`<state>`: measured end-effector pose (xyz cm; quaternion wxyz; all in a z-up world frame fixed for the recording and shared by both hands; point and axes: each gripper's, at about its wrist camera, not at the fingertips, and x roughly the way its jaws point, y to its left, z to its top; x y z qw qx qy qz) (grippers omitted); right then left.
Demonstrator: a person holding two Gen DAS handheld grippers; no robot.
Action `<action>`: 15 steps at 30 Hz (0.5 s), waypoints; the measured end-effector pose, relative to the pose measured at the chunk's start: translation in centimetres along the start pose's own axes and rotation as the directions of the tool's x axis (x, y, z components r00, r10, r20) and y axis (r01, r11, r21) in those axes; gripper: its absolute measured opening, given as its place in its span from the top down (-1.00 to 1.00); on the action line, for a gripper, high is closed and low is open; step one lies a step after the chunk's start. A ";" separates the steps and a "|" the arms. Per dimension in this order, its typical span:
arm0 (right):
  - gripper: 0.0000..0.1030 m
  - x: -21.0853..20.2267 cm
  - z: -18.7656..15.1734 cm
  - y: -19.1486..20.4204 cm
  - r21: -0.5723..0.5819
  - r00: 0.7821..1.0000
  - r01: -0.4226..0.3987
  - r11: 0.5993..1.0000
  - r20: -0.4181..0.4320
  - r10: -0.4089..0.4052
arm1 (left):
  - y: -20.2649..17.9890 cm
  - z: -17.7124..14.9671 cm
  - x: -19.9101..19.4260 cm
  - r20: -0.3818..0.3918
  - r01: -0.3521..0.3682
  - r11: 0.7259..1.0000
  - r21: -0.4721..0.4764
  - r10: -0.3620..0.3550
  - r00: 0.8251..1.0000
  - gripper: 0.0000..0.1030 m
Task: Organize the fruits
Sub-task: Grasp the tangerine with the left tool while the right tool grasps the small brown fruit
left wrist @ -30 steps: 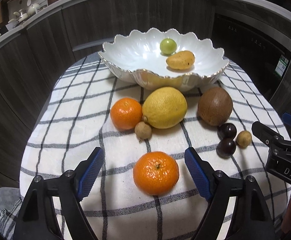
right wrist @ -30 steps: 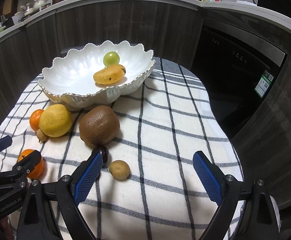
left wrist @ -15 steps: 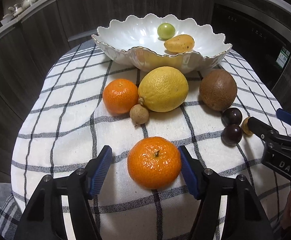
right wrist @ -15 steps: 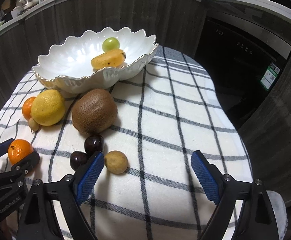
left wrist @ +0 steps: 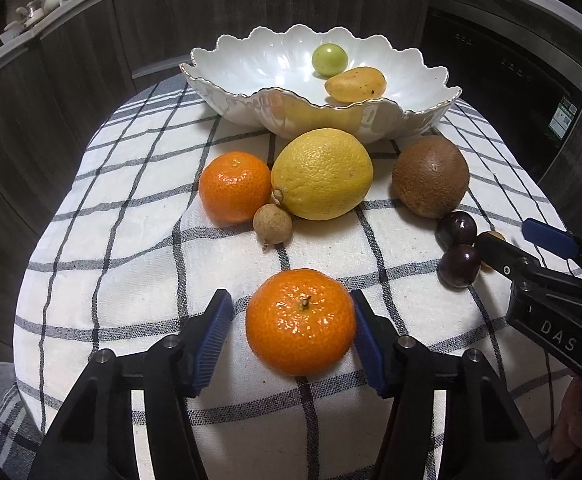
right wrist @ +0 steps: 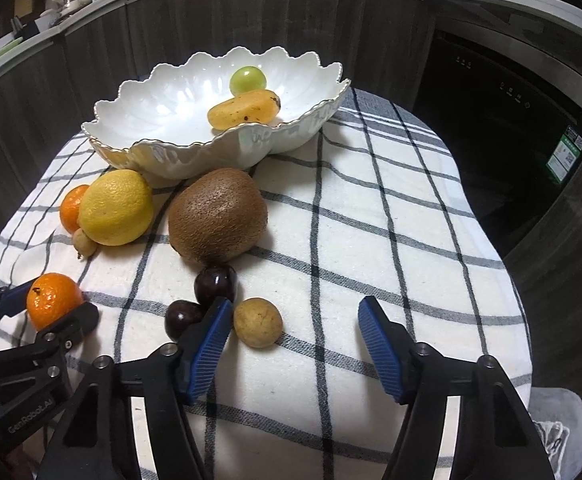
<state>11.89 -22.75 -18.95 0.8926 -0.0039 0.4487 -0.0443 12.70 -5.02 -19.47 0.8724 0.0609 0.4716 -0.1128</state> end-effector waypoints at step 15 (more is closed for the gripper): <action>0.46 0.6 -0.4 0.7 -0.026 0.995 -0.094 0.995 -0.046 0.093 | -0.2 -0.2 -0.3 0.004 0.007 1.000 0.007 -0.007 1.000 0.10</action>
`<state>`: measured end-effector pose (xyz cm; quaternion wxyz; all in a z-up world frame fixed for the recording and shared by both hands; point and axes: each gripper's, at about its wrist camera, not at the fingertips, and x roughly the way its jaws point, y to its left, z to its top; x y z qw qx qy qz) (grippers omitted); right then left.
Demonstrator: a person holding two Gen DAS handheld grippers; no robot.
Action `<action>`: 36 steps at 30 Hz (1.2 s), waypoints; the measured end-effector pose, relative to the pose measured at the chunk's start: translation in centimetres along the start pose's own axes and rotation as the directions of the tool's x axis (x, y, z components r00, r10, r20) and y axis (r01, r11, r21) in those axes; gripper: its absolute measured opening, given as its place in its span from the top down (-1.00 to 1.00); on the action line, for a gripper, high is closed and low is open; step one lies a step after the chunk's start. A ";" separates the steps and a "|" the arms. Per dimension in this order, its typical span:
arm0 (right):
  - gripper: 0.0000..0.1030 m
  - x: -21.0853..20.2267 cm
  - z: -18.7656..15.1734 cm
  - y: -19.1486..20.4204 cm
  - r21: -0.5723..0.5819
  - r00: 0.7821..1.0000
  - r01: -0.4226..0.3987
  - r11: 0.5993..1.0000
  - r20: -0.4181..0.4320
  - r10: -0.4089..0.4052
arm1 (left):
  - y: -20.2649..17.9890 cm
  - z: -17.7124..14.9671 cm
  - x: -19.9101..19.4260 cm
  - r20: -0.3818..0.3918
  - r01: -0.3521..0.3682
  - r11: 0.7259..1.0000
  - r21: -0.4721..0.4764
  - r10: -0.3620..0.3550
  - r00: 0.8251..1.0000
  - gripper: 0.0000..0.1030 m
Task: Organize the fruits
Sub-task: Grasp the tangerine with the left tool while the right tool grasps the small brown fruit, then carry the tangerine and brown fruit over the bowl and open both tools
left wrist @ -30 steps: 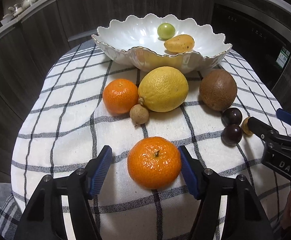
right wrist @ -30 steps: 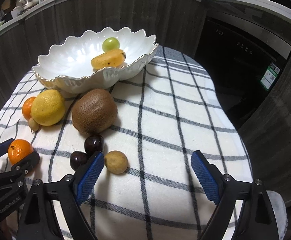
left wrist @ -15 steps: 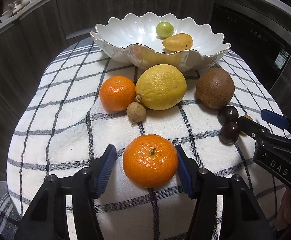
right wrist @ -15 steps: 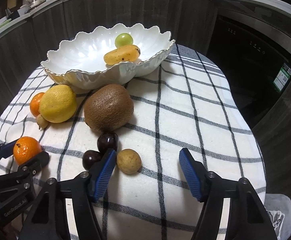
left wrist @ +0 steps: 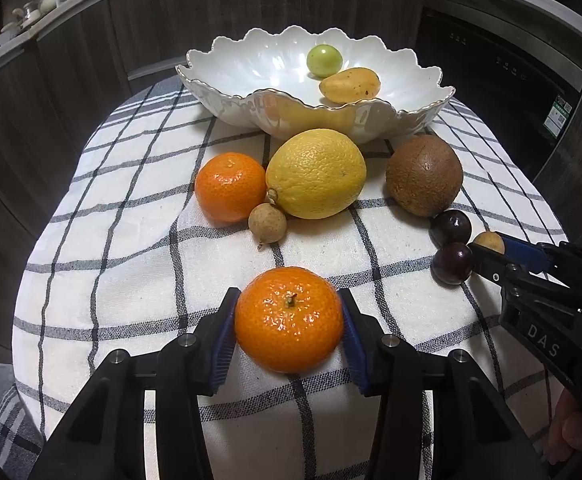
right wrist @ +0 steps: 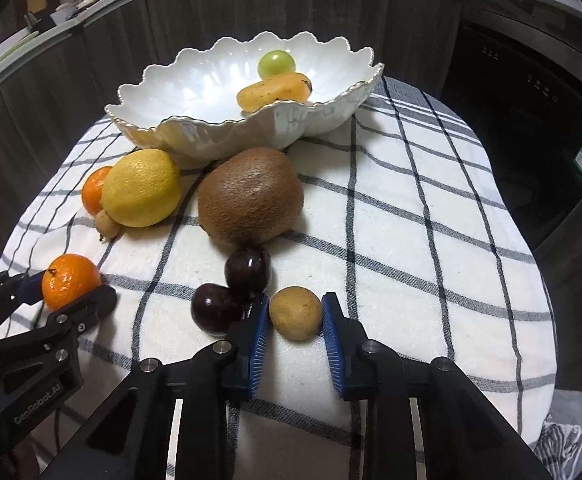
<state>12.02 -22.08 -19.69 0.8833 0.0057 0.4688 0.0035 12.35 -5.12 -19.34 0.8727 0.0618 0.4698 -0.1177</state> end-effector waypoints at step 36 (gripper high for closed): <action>0.46 -4.2 2.4 -0.6 0.042 0.994 -0.017 0.999 0.111 0.012 | -0.2 3.0 -2.7 0.071 -0.004 1.000 -0.014 0.005 0.997 0.11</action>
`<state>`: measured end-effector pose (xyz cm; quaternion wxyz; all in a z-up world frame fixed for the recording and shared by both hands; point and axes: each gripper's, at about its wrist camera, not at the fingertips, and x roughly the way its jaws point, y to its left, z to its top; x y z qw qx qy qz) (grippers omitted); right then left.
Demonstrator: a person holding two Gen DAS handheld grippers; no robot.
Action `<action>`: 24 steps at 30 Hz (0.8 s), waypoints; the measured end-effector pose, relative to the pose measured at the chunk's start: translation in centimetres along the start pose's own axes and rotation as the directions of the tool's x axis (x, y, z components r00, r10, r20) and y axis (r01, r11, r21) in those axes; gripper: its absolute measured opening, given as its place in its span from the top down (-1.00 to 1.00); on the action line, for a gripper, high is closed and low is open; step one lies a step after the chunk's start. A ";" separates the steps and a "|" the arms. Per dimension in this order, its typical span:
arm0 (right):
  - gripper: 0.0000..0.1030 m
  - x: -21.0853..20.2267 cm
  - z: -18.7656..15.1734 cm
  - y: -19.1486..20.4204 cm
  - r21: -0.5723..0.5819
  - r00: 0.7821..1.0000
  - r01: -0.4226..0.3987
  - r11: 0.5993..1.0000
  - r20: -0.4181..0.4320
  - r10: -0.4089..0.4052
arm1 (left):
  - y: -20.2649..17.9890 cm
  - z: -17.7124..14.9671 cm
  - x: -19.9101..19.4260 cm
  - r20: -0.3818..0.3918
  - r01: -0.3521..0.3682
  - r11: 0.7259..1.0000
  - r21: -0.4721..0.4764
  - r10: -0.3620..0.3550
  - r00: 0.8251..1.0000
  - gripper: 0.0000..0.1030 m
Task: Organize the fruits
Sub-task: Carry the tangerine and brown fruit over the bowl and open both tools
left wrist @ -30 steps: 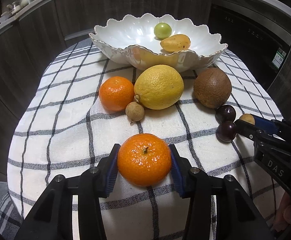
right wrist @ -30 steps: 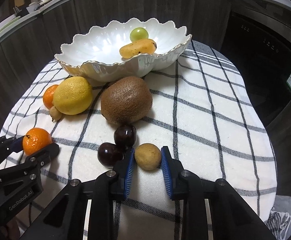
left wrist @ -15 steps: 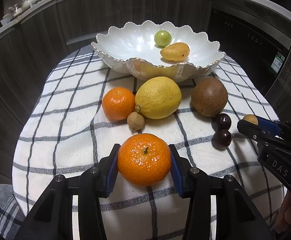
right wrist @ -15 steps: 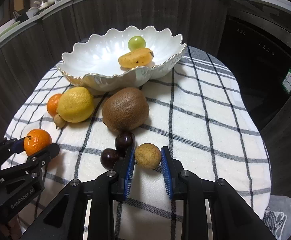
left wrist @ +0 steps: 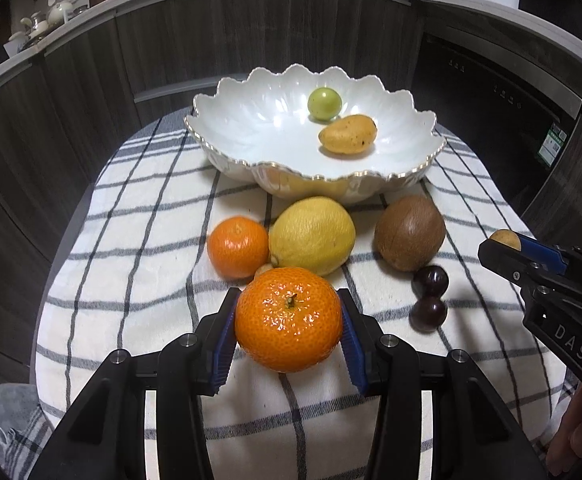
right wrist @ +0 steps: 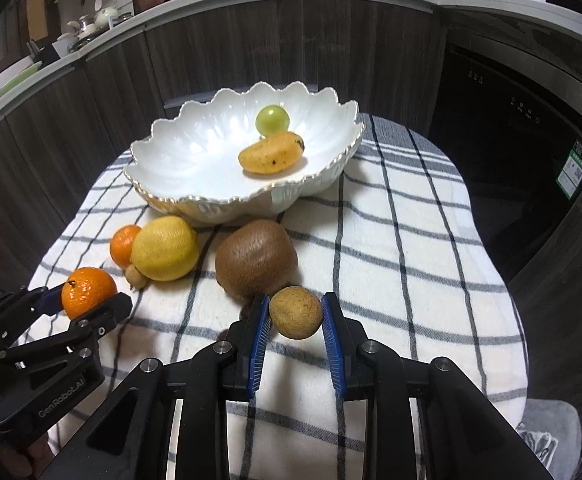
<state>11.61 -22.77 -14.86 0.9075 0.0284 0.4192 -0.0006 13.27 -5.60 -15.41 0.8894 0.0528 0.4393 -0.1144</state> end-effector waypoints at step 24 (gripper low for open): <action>0.46 1.2 9.9 -0.4 0.000 0.993 0.015 1.000 0.114 -0.015 | 1.3 10.8 2.4 0.107 -0.016 1.000 -0.003 0.017 0.994 0.11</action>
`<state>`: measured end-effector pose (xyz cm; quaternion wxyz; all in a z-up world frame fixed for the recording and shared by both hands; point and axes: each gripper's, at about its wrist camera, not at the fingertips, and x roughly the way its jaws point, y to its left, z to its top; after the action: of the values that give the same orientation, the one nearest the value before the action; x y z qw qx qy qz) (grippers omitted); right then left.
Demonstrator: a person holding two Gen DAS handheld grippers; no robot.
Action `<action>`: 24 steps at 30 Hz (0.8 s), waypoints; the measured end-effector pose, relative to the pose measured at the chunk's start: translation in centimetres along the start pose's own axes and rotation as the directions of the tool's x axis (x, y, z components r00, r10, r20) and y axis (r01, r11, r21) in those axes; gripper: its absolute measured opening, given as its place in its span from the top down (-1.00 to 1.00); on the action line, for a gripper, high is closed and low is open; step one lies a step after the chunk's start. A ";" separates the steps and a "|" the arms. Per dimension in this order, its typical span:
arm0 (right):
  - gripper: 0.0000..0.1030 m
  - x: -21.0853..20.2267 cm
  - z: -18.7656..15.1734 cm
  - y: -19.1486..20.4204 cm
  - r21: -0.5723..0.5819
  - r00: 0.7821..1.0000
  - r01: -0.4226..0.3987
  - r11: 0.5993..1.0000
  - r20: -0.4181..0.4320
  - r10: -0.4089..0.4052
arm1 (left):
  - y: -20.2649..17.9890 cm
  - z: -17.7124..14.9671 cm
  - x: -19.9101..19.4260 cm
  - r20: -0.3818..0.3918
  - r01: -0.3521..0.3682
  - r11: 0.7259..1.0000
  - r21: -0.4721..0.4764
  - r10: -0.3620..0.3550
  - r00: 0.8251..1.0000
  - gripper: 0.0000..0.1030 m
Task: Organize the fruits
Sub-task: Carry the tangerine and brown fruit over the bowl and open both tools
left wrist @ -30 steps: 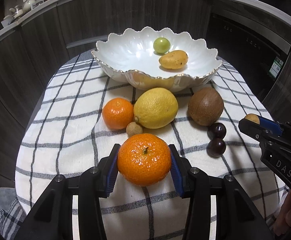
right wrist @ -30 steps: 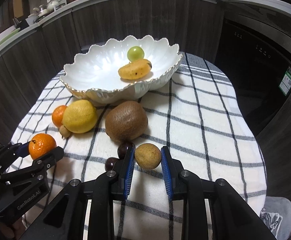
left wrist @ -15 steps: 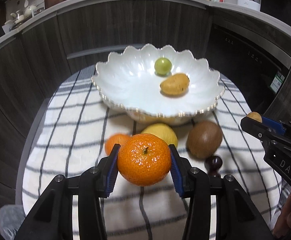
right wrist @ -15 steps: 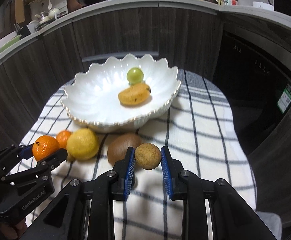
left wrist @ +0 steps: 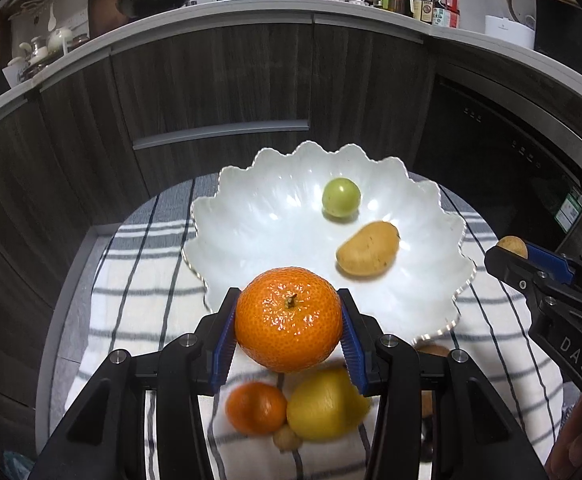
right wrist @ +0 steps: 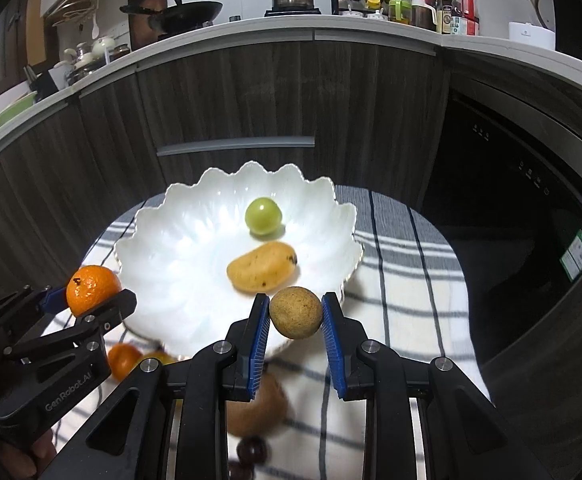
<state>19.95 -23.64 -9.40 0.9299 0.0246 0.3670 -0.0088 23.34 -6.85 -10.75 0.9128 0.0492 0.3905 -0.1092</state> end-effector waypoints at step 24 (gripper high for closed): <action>-0.07 5.6 1.5 0.0 0.012 0.997 -0.010 1.000 -0.079 0.011 | 0.5 1.9 4.6 -0.049 -0.039 0.999 -0.002 0.039 0.998 -0.45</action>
<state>25.08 -23.67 -12.10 0.9144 0.0323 0.4034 -0.0049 27.92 -7.39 -12.78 0.9049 0.0582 0.4120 -0.0896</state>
